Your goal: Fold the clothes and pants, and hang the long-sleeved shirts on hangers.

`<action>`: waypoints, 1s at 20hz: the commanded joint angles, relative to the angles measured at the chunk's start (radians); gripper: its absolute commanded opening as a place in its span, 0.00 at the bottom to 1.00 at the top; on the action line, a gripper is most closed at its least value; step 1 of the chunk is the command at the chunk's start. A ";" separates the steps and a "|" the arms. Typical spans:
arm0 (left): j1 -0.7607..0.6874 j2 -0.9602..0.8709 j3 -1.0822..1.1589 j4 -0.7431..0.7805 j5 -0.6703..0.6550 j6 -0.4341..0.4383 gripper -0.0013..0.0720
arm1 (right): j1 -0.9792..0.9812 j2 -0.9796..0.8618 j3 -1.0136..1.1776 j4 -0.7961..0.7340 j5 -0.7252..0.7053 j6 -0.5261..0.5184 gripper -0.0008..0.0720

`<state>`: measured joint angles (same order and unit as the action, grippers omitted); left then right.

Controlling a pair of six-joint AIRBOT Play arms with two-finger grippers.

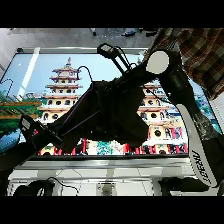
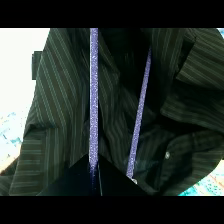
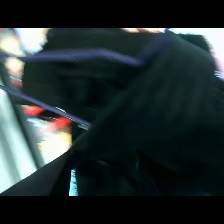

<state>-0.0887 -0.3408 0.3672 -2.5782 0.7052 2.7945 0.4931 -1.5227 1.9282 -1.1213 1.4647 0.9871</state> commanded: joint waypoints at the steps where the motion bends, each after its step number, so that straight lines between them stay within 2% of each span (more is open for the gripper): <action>1: -0.003 0.001 -0.010 -0.027 -0.018 0.027 0.05 | -0.022 0.034 0.004 -0.199 -0.095 -0.177 0.64; 3: -0.003 0.012 -0.010 -0.029 0.006 0.035 0.05 | -0.076 0.032 0.004 -0.188 -0.202 -0.323 0.64; 5: -0.004 0.039 -0.010 -0.034 0.018 0.042 0.05 | -0.123 0.008 0.003 -0.100 -0.172 -0.572 0.64; 6: -0.004 0.055 -0.010 -0.034 0.017 0.042 0.05 | -0.137 -0.005 0.003 -0.069 -0.158 -0.637 0.64; 12: -0.004 0.085 -0.010 -0.042 0.035 0.041 0.05 | -0.118 -0.076 0.003 0.114 -0.154 -0.694 0.65; 17: -0.006 0.086 -0.010 -0.045 0.036 0.041 0.05 | -0.054 -0.091 0.003 0.103 -0.180 -0.713 0.64; 18: -0.009 0.086 -0.010 -0.045 0.036 0.041 0.05 | -0.048 -0.093 0.003 0.103 -0.183 -0.703 0.57; 20: -0.015 0.086 -0.010 -0.045 0.039 0.041 0.05 | -0.037 -0.092 0.004 0.103 -0.189 -0.645 0.06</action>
<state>-0.0978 -0.2558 0.3573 -2.6209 0.7380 2.8368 0.4358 -1.6096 1.9312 -1.0401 1.2881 0.2878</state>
